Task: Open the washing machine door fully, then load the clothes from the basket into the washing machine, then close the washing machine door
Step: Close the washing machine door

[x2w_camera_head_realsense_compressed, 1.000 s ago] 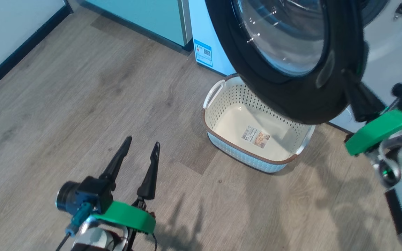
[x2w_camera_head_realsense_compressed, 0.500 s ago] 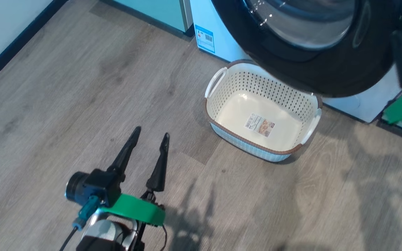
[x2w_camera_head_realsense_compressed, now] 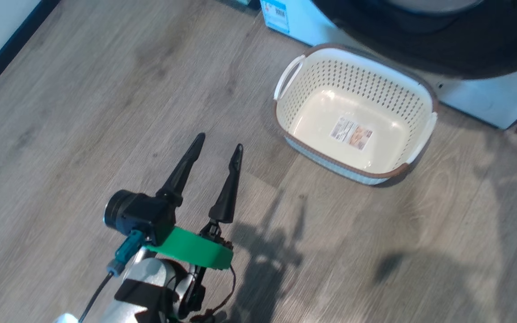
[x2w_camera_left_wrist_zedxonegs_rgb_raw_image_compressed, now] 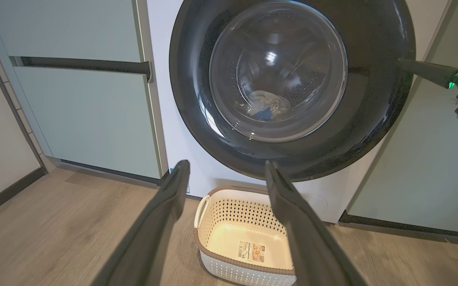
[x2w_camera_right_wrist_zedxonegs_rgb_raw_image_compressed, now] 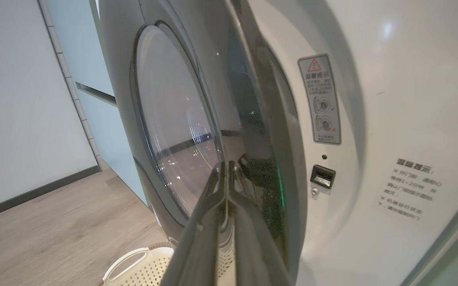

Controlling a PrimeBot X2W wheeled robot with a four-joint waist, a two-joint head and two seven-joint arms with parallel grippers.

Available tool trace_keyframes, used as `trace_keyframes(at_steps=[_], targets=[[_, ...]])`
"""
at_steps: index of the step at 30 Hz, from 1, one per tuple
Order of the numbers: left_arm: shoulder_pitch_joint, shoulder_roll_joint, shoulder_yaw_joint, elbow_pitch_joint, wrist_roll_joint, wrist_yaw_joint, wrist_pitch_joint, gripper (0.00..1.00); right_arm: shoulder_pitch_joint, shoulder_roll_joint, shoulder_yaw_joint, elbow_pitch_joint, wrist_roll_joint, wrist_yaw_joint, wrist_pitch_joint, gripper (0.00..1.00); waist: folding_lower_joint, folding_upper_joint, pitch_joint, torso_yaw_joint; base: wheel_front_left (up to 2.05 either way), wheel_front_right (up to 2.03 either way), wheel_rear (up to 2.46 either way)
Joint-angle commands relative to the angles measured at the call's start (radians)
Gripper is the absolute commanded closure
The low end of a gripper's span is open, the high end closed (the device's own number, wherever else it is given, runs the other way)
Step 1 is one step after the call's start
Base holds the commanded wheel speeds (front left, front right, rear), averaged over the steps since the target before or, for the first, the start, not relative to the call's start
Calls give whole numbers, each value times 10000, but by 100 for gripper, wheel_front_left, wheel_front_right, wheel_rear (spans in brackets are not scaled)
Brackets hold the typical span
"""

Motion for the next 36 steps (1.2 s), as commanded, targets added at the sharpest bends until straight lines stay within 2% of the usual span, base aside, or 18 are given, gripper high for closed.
trace_keyframes(at_steps=[1,13,22,30,36], targets=[[-297,79,268,-331,111,-31,-57,0,-417,-156,90,-183,51,-32,-105,100,-1,0,189,97,0,0,0],[-774,-49,-18,-410,-25,-41,-57,0,-2180,-803,383,950,106,-32,-244,100,-1,0,975,455,0,0,0],[-947,-55,-266,-378,-265,167,-57,0,-2972,-985,825,1482,204,-32,-413,100,-1,0,1116,502,0,0,0],[-1021,-55,-332,-330,-266,215,-57,0,-3041,-946,1220,1703,297,-32,-485,100,-1,0,1056,435,0,0,0],[-950,-56,-219,-279,-174,214,-57,0,-2319,-773,1438,1115,339,-32,-498,100,-1,0,860,208,0,0,0]])
